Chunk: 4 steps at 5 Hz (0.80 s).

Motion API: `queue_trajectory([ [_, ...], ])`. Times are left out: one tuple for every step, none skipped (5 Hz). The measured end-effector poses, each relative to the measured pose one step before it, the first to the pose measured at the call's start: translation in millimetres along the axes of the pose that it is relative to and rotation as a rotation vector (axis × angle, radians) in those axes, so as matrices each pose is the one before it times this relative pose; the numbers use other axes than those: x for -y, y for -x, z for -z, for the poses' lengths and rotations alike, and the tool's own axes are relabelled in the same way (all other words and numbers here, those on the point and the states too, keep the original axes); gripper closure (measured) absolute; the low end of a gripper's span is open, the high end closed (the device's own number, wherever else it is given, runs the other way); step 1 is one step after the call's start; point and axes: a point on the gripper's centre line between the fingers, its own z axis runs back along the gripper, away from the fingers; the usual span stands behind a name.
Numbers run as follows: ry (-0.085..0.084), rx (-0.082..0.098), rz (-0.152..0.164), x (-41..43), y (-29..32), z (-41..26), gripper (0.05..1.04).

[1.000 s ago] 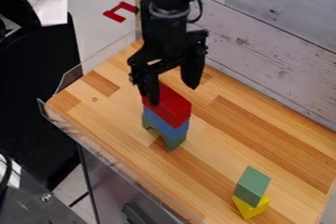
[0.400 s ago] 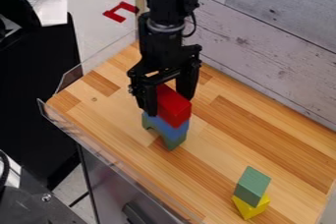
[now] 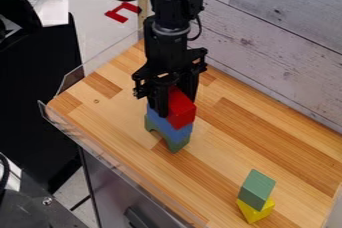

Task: Put the red block in between the arch and the cube

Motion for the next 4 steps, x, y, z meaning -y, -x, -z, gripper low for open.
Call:
queue_trajectory([
  [0.0026, -0.0081, 0.0101, 0.37, 0.83, 0.35, 0.496],
  [0.0201, 0.0238, 0.0165, 4.83, -3.43, -8.42, 0.496],
  [0.017, 0.0453, 0.0665, 7.82, -1.07, -13.73, 0.496],
  [-0.0334, 0.0363, 0.1221, 8.98, 12.4, -7.9, 0.497],
])
